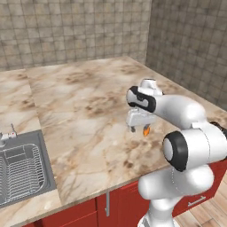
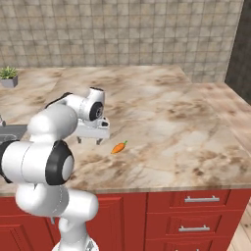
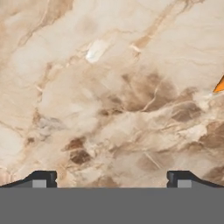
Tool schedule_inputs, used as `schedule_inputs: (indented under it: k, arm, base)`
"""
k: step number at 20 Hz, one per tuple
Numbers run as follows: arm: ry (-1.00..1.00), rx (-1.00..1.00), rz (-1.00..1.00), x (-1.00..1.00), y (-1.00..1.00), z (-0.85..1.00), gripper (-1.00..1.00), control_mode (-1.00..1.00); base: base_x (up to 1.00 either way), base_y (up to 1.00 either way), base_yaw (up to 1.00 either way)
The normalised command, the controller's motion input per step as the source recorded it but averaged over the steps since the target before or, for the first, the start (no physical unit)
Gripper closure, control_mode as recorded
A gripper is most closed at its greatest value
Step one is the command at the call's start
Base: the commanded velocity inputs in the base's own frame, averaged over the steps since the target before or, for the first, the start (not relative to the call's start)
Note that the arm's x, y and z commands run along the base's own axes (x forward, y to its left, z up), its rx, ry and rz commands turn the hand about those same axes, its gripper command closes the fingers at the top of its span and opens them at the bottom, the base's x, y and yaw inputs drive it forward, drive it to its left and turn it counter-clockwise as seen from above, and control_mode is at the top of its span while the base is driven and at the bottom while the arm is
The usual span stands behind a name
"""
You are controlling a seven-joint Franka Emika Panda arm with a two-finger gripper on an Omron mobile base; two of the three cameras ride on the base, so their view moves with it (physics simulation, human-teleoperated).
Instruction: Place the two vegetables and bowl onto the tray for setting up a vegetable dip station.
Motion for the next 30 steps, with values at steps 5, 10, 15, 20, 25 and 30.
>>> schedule_inputs:
  k: [5, 10, 15, 20, 25, 30]
  arm:
    - [0.05, -0.06, -0.19, 0.59, -0.34, 0.03, -1.0, -1.0]
    - [0.0, -0.18, -0.29, 0.45, -0.09, 0.0, -1.0, -1.0]
    - [0.01, -0.14, -0.32, 0.2, -0.1, -0.1, -1.0, -1.0]
    - [-0.05, -0.03, -0.18, -0.03, -0.2, -0.06, -1.0, -1.0]
    - [-0.08, 0.0, -0.19, -0.34, -0.33, -0.1, -1.0, -1.0]
    - [-0.17, -0.04, -0.1, -0.14, -0.39, -0.27, -1.0, -1.0]
  base:
    - [0.0, 0.0, 0.0]
    - [0.0, 0.0, 0.0]
    - [0.0, 0.0, 0.0]
    - [0.0, 0.0, 0.0]
    - [0.0, 0.0, 0.0]
    - [0.0, 0.0, 0.0]
